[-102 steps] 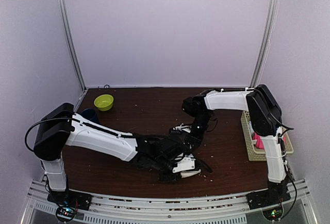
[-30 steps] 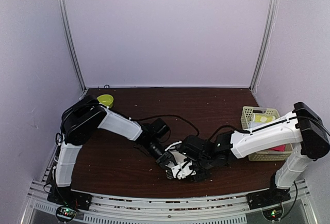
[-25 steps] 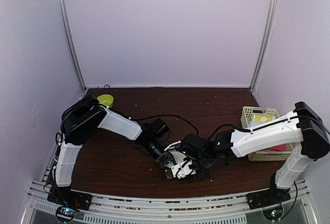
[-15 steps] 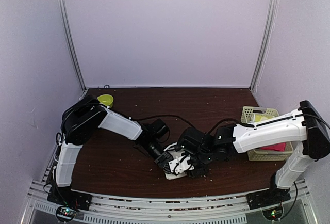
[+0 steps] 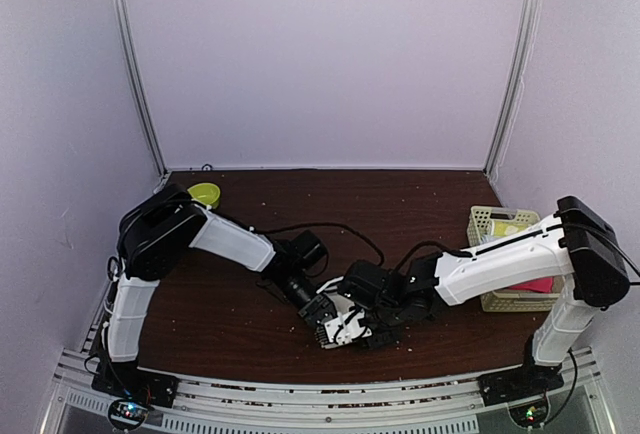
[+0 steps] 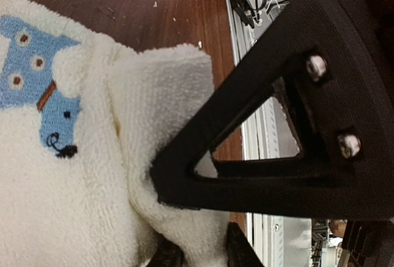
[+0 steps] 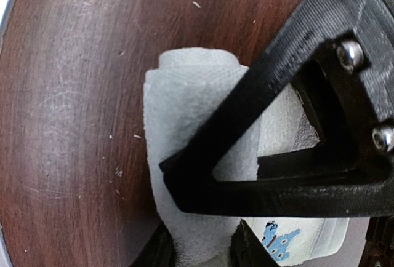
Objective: Roll the towels
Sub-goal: Roll the towel at the center of the board.
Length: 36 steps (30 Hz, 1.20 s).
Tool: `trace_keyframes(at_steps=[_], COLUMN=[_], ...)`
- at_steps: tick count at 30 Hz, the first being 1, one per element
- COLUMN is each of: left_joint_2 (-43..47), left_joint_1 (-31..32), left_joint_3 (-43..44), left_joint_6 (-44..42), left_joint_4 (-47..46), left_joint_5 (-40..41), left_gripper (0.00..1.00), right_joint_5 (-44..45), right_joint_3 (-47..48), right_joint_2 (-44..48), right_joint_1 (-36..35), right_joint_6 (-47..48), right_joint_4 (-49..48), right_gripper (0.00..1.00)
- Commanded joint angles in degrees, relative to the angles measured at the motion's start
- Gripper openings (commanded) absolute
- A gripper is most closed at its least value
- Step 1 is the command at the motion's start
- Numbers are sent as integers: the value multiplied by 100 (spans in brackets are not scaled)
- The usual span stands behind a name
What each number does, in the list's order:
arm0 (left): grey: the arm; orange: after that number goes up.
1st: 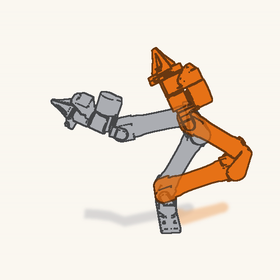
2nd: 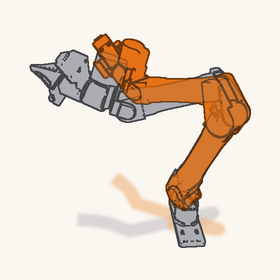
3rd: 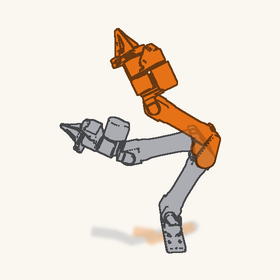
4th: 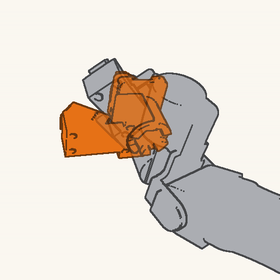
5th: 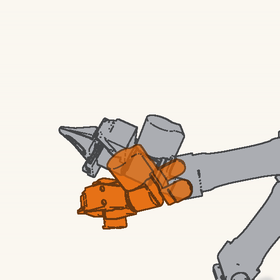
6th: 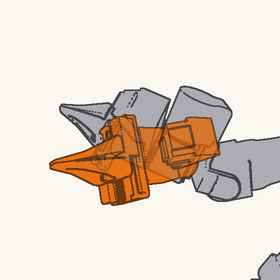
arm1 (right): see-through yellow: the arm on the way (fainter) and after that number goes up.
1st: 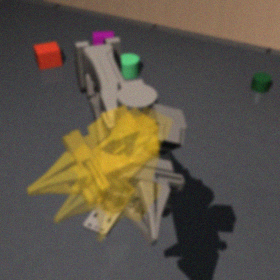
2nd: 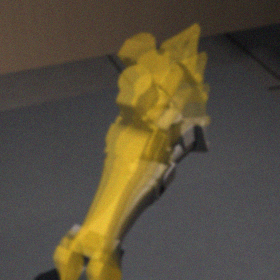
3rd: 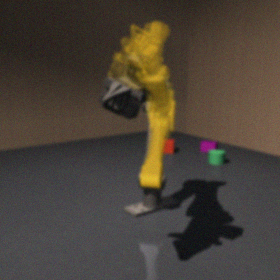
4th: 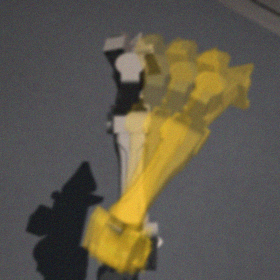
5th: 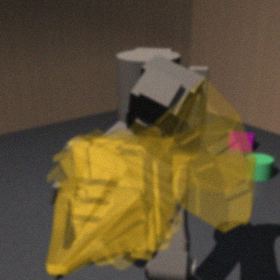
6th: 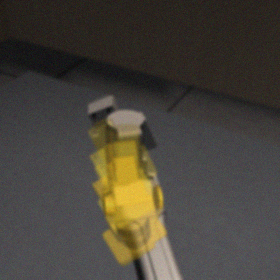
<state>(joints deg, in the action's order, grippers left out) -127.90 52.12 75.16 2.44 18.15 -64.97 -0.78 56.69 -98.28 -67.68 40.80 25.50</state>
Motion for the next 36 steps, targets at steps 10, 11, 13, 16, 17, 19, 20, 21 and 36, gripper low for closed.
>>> trace_keyframes(at_steps=[10,11,13,16,17,19,20,21,36], left_joint_2=[3145,3506,4228,5436,5743,6037,6035,5932,3081], left_joint_1=[-721,-714,-606,113,476,1171,1374,1523,2459], left_joint_3=[-1620,-1739,-2011,-2564,-2717,-2844,-2833,-2727,-1687], left_joint_6=[35,18,-5,-434,-709,-1295,-1498,-1613,-2293], left_joint_4=[231,96,-321,-1082,-1301,-1479,-1450,-1329,-1072], left_joint_5=[3686,3993,4676,6079,6518,6958,6975,7062,7794], left_gripper=[38,38,38,42,47,51,52,52,51], right_joint_5=[-2343,-2520,-2873,-3203,-3330,-3622,-3754,-3862,-4174], right_joint_3=[1176,1350,1645,2272,2512,3020,3188,3319,4155], right_joint_2=[-1041,-1172,-1445,-2090,-2326,-2841,-3009,-3147,-4121], right_joint_1=[875,955,1133,1385,1490,1682,1786,1867,2259], right_joint_6=[-226,-244,-281,-244,-230,-199,-226,-270,-2], right_joint_4=[2083,2290,2602,3262,3506,3970,4068,4121,4866], right_gripper=[24,24,25,25,25,25,25,25,26])
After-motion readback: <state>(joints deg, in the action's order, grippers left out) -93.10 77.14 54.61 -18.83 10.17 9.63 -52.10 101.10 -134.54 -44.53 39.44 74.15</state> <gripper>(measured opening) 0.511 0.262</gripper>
